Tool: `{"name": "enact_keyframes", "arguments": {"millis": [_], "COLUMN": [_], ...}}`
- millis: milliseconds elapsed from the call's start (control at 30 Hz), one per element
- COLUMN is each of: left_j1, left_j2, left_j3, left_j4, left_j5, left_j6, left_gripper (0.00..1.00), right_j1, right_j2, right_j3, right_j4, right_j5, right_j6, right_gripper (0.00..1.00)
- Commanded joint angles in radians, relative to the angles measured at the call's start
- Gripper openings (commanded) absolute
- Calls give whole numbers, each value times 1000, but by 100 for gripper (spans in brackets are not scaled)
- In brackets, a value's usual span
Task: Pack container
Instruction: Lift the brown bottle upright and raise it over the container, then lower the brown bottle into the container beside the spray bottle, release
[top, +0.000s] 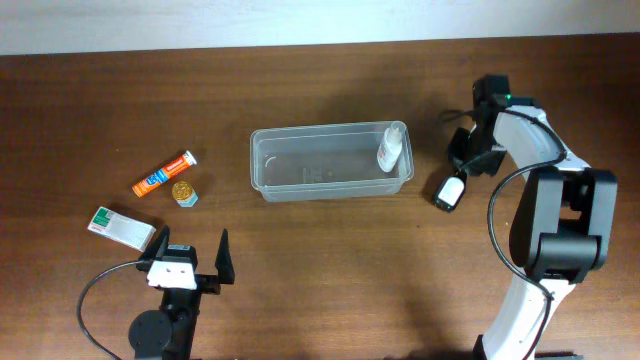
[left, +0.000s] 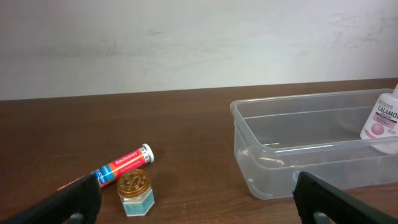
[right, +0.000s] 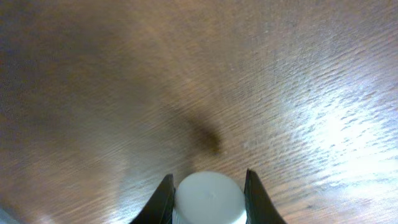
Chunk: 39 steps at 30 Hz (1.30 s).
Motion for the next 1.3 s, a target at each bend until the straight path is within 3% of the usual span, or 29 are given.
{"name": "enact_keyframes", "arguments": {"millis": [0,300,667,1000,1267], "left_j1": [6,6,6,6,6], "left_j2": [-6,-6,-6,-6,-6], "left_j3": [-8,-8,-8,-8,-8], "left_j4": [2,2,2,2,2], "left_j5": [14,14,14,14,14], "left_j6": [19,19,19,19,19], "left_gripper": [100,99,99,99,99], "right_j1": [-3,-1,34,233,363], "right_j2": [-29,-135,-349,-430,-414], "right_j3": [139,347,364,364,360], "right_j4": [-44,-156,-180,-181,-152], "right_j5": [5,-4,-197,-241,-235], "right_j6": [-103,-163,-280,-524,-619], "right_gripper": [12,13,13,13,13]}}
